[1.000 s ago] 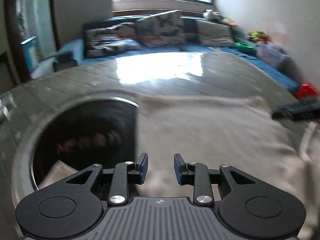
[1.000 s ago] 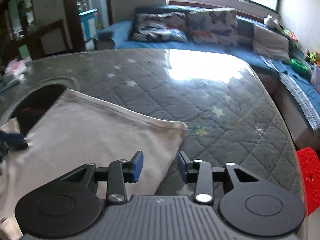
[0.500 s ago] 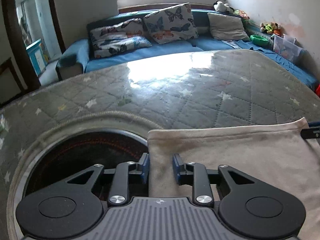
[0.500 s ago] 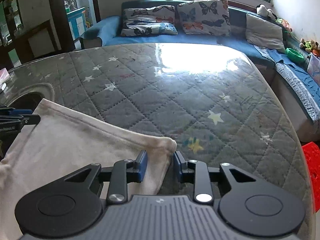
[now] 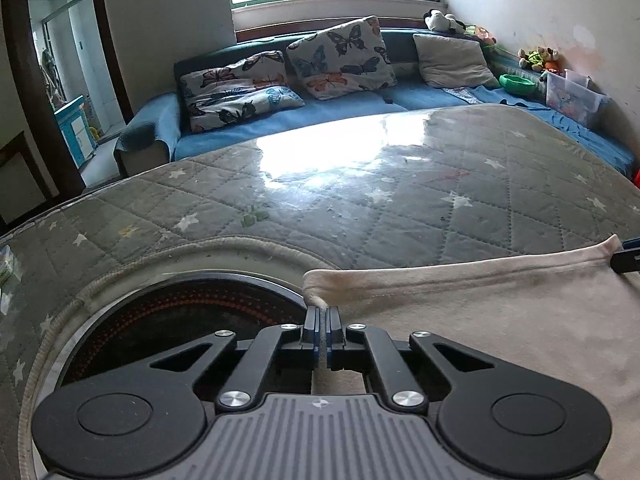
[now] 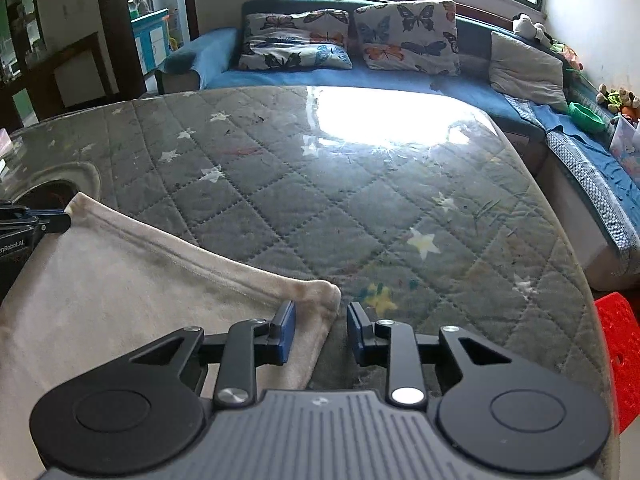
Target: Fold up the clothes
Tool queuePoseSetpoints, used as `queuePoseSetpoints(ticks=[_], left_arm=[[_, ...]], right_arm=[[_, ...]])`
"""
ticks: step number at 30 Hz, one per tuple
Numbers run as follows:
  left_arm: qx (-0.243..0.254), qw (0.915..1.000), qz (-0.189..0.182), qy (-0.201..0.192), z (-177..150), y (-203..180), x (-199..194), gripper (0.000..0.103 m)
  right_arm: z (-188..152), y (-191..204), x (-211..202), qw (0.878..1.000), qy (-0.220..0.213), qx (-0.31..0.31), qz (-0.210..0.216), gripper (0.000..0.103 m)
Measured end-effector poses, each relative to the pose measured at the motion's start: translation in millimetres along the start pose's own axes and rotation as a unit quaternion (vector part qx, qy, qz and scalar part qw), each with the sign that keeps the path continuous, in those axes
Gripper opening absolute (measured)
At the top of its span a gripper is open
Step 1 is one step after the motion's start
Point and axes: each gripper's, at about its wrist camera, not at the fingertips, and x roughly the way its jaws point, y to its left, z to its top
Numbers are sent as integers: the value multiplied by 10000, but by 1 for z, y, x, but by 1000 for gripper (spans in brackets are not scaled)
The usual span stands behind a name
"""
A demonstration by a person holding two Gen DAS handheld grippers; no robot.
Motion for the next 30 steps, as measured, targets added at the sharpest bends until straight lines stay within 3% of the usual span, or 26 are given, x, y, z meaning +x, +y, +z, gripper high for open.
queuePoseSetpoints(ticks=[2, 5, 15, 20, 24, 26, 30], left_arm=[[-56, 9999, 107, 3, 1, 6, 2, 3], [-141, 9995, 267, 8, 2, 14, 5, 3], [-402, 9966, 713, 17, 4, 38, 11, 3], [-466, 9967, 659, 2, 3, 36, -3, 8], [-410, 9984, 365, -130, -6, 23, -32, 8], [-341, 9992, 138, -178, -15, 13, -50, 16], [-201, 9988, -365, -239, -39, -8, -84, 18]], right_arm=[[3, 1, 1, 10000, -5, 1, 63, 10], [12, 6, 6, 9999, -58, -62, 79, 8], [52, 39, 41, 9985, -249, -485, 56, 10], [38, 26, 7, 9981, -339, -510, 18, 16], [25, 14, -23, 9979, -415, -502, -6, 23], [18, 8, -38, 9977, -453, -499, -19, 30], [-21, -25, -70, 9979, -421, -337, -350, 36]])
